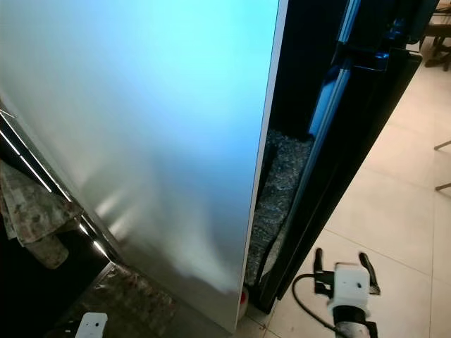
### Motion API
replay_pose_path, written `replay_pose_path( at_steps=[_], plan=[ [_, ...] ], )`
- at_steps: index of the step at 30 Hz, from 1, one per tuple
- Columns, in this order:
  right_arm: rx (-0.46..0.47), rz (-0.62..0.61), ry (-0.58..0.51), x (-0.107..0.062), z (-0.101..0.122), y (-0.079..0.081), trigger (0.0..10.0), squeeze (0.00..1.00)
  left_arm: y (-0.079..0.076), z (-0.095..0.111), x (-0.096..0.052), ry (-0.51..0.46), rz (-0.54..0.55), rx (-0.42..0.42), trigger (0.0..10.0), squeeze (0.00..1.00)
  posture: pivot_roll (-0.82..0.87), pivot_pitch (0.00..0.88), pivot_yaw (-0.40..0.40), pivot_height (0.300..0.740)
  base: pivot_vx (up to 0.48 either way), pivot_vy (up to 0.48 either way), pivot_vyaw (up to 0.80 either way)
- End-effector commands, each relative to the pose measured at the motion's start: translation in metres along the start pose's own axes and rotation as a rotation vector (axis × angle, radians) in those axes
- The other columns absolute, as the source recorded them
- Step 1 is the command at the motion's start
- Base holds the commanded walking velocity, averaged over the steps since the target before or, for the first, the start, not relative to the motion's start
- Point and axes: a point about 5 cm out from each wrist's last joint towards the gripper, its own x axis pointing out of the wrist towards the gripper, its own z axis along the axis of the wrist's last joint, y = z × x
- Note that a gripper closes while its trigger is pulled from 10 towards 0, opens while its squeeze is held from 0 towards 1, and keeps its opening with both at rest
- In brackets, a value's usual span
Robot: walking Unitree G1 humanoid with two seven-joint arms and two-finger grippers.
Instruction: Restocking fridge
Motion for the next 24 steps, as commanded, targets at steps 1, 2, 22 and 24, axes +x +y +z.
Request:
replay_pose_path(
  at_steps=[1, 2, 22, 24],
  plan=[
    [-0.033, 0.074, -0.057, -0.005, 0.016, 0.016, 10.0, 0.0, 0.002, -0.007, -0.001, 0.027, 0.013, 0.007, 10.0, 0.0, -0.11, 0.0, 0.01, 0.74, 0.0, 0.0, 0.0],
    [-0.033, 0.074, -0.057, -0.005, 0.016, 0.016, 10.0, 0.0, 0.002, -0.007, -0.001, 0.027, 0.013, 0.007, 10.0, 0.0, -0.11, 0.0, 0.01, 0.74, 0.0, 0.0, 0.0],
    [0.035, -0.12, -0.132, 0.008, 0.08, 0.021, 10.0, 0.0, 0.005, -0.005, -0.001, 0.025, 0.016, 0.011, 10.0, 0.0, -0.12, 0.0, 0.021, 0.74, 0.0, 0.0, 0.0],
    [0.047, -0.146, -0.147, 0.014, 0.086, 0.02, 10.0, 0.0, 0.005, -0.005, -0.001, 0.024, 0.016, 0.012, 10.0, 0.0, -0.12, 0.0, 0.023, 0.74, 0.0, 0.0, 0.0]
  ],
)
